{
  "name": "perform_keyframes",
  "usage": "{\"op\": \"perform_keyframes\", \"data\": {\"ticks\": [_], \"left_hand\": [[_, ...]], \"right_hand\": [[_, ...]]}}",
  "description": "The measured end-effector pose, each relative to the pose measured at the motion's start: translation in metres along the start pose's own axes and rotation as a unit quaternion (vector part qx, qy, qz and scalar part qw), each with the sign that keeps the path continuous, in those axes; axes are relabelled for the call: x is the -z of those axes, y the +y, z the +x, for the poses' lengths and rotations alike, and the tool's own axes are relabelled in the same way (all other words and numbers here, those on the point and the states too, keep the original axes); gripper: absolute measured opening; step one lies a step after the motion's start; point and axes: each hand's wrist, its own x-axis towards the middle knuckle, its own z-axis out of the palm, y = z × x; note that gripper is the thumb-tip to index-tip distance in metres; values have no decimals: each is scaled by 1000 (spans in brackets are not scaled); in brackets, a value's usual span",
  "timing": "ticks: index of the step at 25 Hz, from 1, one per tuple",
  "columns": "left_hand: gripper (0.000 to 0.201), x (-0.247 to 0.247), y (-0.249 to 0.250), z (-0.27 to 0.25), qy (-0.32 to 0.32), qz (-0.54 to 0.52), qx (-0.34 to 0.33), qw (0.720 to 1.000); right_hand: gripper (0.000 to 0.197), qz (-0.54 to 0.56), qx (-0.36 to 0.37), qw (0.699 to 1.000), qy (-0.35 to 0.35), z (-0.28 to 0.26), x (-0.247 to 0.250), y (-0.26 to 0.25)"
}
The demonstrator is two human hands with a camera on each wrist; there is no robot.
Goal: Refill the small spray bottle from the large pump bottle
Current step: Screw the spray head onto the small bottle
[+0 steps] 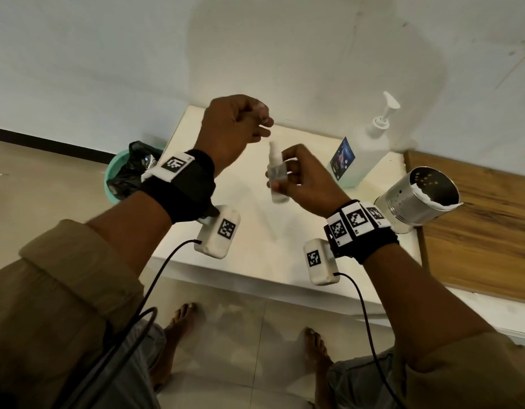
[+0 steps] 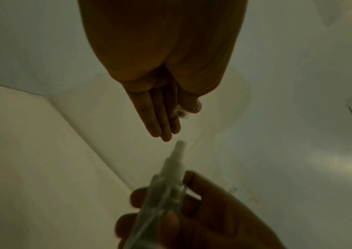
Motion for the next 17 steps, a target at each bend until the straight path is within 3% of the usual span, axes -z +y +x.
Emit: {"op": "perform_keyframes", "data": {"ticks": [3,8,17], "left_hand": [[6,-3,-7,0,-1,41,15,999],[14,-5,-6,0,14,70,19,997],[18,-6,-9,-2,7,92,22,995]], "right_hand": [[47,15,23,999,36,0,3,-9],[60,11,65,996,60,-6,5,-18],[77,3,114,992,57,-7,7,-19]]}}
